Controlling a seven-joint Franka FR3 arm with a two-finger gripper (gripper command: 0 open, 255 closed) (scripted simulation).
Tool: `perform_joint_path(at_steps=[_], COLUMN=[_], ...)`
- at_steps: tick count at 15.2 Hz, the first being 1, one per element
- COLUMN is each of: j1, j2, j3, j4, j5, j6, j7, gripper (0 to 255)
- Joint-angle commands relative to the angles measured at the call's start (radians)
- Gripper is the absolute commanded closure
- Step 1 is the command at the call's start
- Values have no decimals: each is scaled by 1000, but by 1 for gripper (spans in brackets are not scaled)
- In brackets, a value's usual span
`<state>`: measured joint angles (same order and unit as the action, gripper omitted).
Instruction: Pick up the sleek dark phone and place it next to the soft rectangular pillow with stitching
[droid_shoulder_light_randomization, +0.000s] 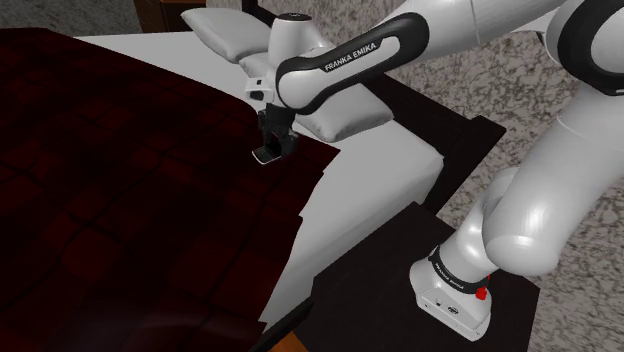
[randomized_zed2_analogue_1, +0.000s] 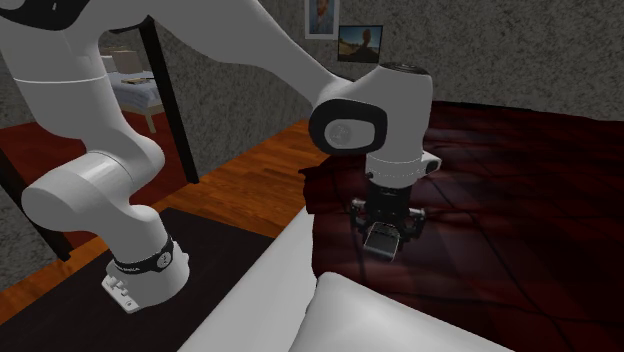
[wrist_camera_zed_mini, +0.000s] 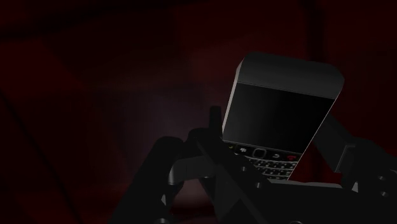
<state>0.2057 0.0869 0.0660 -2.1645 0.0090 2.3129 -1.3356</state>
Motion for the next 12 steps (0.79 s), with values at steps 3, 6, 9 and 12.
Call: perform_joint_path(at_steps=[3, 6, 9, 12], j1=[1, 1, 1, 1], j2=[27, 27, 27, 27], j3=[0, 0, 0, 0], j4=[-17, -17, -17, -17], j5=[-2, -2, -2, -2], j6=[45, 45, 45, 45], j7=[2, 2, 2, 2], gripper=[255, 255, 255, 0])
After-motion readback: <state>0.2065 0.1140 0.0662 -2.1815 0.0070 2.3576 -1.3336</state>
